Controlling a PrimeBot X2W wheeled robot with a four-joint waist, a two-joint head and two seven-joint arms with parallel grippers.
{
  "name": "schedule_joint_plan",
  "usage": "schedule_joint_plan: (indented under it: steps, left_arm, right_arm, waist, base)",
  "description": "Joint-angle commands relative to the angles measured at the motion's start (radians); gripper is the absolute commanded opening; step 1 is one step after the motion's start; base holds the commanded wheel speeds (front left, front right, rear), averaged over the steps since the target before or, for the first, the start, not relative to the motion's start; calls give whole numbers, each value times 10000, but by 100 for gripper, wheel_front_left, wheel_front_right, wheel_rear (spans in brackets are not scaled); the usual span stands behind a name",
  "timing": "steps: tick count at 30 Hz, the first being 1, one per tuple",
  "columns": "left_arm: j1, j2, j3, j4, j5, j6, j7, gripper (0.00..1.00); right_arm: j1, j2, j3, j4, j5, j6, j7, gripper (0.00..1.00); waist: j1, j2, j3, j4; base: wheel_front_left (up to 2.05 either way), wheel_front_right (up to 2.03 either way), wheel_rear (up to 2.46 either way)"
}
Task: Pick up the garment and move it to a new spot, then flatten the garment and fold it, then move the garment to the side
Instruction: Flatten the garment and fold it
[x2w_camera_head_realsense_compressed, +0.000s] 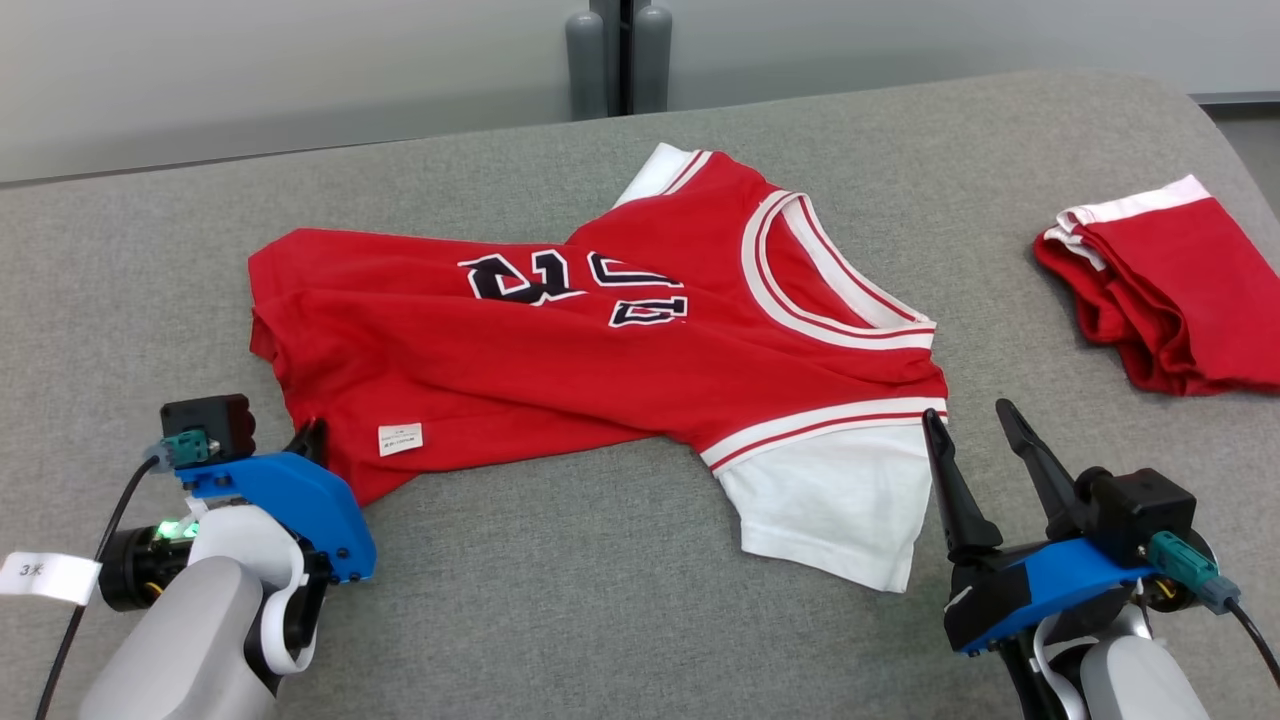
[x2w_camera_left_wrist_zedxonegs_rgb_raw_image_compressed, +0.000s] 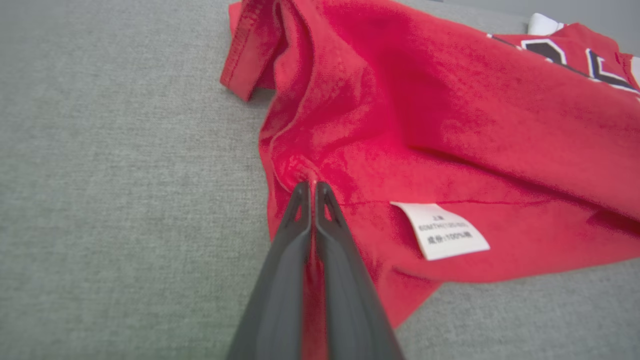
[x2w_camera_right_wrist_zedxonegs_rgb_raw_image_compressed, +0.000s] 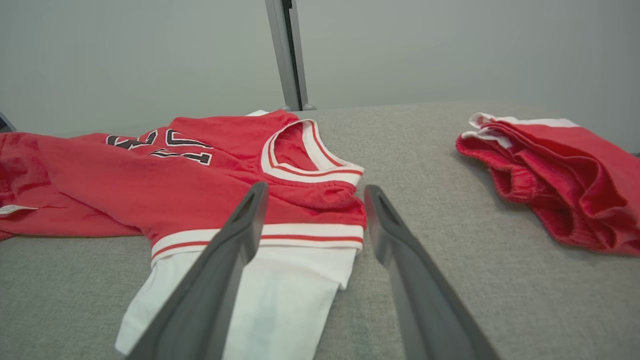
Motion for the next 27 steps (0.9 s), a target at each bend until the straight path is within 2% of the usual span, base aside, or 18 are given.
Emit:
schedule_joint_plan:
  steps: [1,6,11,16,17,18,19,22,27]
  left_arm:
    - [32,99,93,-83,93,60,-211,0]
    - [303,216,134,-770,346,179,-1079,0]
    - [1124,484,-69,-2284,794,256,-1919,0]
    - [2339,886,-688,-3801,1154,241,-1950,0]
    - [2580,918,-720,-3966,1094,357,-1837,28]
    - [2792,959,-799,-4068,1001,403,-1650,45]
    - [2965,966,-835,-4145,893,449,-1489,100]
    - [3304,1057,-844,-4278,763,525,-1355,100]
    - [3568,980,-453,-4281,575,502,-2140,100]
  right_arm:
    - [-31,-10,-37,27,15,5,-55,100]
    - [44,-10,-52,-4,12,5,-6,100]
    - [175,-10,-166,-38,8,5,16,100]
    - [205,-9,-235,-96,-3,5,27,100]
    - [205,-12,-252,-99,-11,5,29,100]
    - [207,-12,-274,-101,-26,5,30,100]
    - [210,-10,-267,-102,-30,5,41,100]
    - [204,-12,-245,-126,-13,5,79,100]
    - [357,-13,-493,-177,-17,5,9,100]
  waist:
    - [0,0,-13,10]
    - [0,0,-133,108]
    - [0,0,-230,286]
    - [0,0,-260,464]
    - [0,0,-269,511]
    - [0,0,-282,563]
    - [0,0,-297,601]
    - [0,0,-362,679]
    - [0,0,-579,787]
  base:
    - [0,0,0]
    - [0,0,0]
    - [0,0,0]
    - [0,0,0]
    - [0,0,0]
    - [0,0,0]
    - [0,0,0]
    - [0,0,0]
    - [0,0,0]
